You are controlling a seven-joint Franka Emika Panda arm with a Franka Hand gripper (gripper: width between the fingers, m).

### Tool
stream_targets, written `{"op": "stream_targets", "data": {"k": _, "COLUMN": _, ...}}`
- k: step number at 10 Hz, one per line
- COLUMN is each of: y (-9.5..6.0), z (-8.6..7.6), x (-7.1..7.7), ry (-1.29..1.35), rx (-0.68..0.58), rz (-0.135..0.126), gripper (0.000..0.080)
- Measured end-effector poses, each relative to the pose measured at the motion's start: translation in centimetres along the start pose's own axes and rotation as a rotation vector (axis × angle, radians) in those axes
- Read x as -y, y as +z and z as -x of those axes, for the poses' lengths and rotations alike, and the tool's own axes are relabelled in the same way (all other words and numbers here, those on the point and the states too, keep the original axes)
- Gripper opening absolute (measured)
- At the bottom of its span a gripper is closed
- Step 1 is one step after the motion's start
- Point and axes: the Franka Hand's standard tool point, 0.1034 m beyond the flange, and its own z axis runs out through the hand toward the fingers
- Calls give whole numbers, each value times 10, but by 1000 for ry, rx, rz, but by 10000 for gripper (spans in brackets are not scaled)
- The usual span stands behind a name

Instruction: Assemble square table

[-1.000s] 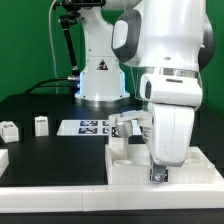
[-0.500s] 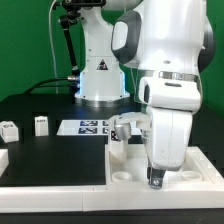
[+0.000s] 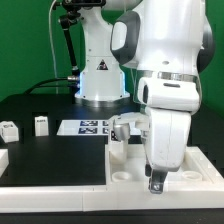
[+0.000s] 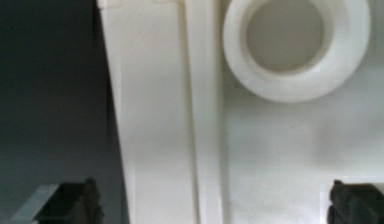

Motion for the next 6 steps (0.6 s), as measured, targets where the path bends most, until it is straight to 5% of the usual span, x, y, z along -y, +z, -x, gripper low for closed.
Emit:
{"op": "stream_targets", "data": {"k": 5, "y": 0, "z": 3, "x": -1, "ry": 4, "rx": 1, "rz": 1, "gripper": 649}}
{"op": "stream_targets", "data": {"k": 6, "y": -13, "z": 13, "x": -5, "ry": 3, "rx": 13, "rz": -9, "gripper": 649}}
